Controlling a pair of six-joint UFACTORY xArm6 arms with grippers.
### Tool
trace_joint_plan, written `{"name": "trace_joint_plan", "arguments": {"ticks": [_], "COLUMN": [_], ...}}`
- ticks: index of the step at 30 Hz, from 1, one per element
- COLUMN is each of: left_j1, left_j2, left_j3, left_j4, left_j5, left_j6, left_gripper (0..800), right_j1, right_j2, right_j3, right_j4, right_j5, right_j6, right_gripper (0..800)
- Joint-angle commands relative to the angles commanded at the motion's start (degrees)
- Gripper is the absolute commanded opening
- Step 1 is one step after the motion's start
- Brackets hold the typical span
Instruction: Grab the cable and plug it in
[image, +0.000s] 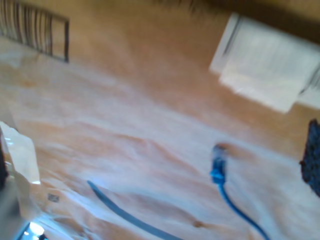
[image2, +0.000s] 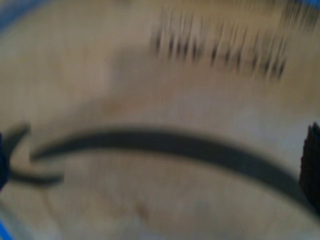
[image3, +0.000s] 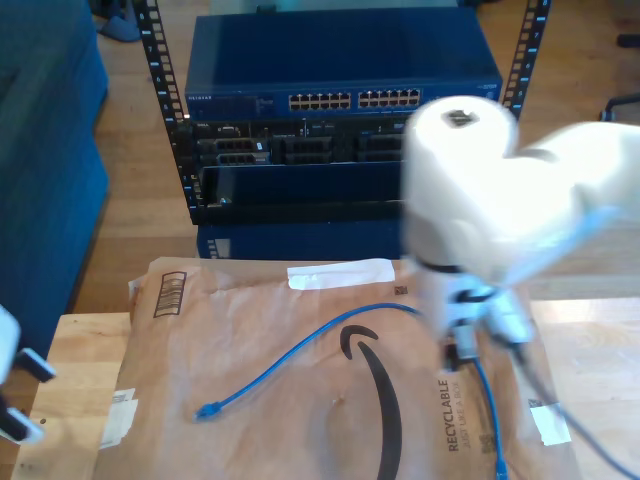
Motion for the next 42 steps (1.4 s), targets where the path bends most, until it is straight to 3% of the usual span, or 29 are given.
{"name": "trace_joint_plan", "arguments": {"ticks": [5,8,13,16,26,33,42], "left_j1": [-7.3,-10.7,-13.8,-13.9,-13.9,-13.7,-13.7], "left_j2": [-0.4,-0.7,-1.5,-2.6,-4.1,-4.5,-4.9], "left_j3": [0.9,2.1,6.2,9.0,9.1,9.2,9.7], "left_j4": [0.0,0.0,0.0,0.1,0.1,0.1,0.1], "left_j5": [-1.2,-3.1,-12.7,-15.8,-15.8,-15.4,-15.4], "left_j6": [-3.4,-6.5,-8.4,-8.3,-8.4,-8.4,-8.4], "left_gripper": [800,800,800,800,800,800,800], "right_j1": [4.2,5.5,7.4,10.5,12.8,13.2,13.1], "right_j2": [7.2,9.1,13.0,15.7,19.7,21.5,22.0], "right_j3": [-5.1,-4.8,-5.1,-5.5,-8.6,-9.8,-10.5], "right_j4": [0.7,0.7,0.8,0.8,0.8,0.9,6.5], "right_j5": [-0.8,-6.2,-9.6,-12.6,-15.3,-15.4,-15.4], "right_j6": [2.6,2.5,2.3,2.3,1.5,-4.2,-9.6], "right_gripper": [796,796,793,793,774,758,668]}}
